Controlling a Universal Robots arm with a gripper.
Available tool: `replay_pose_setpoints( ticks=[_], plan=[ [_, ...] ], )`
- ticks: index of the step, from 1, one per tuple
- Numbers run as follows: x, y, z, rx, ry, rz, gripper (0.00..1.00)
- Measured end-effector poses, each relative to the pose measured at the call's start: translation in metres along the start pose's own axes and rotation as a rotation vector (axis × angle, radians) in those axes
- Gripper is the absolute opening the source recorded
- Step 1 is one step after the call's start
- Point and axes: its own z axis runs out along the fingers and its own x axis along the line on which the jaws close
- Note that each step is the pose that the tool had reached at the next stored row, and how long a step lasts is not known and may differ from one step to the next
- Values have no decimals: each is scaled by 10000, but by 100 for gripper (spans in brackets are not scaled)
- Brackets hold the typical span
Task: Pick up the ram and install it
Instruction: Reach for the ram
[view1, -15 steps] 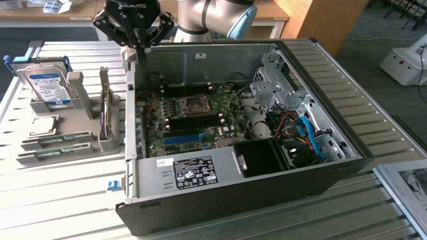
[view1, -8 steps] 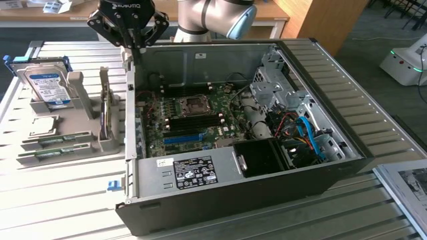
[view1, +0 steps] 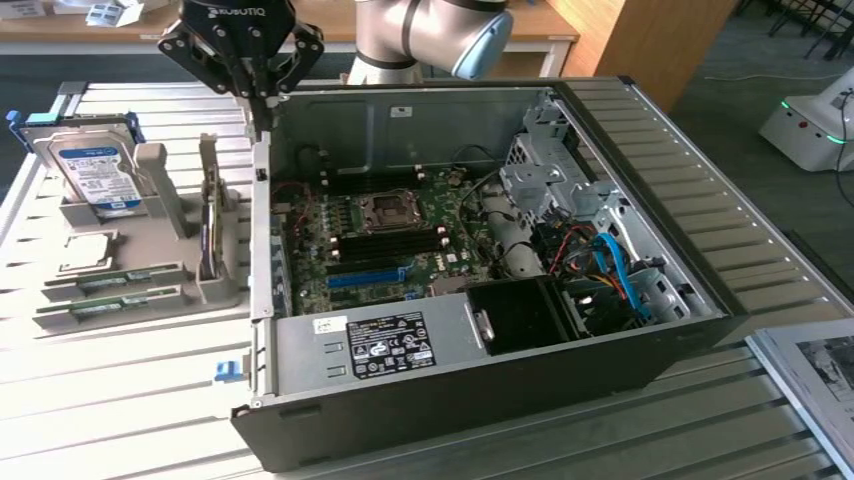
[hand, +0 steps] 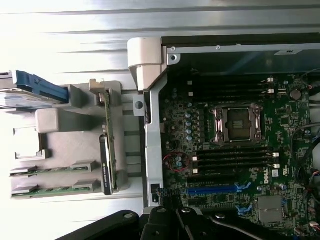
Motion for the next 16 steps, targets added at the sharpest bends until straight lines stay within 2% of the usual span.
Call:
replay_pose_setpoints(
  ticks=[16],
  plan=[
    [228, -17, -1, 0, 0, 0, 10]
  ],
)
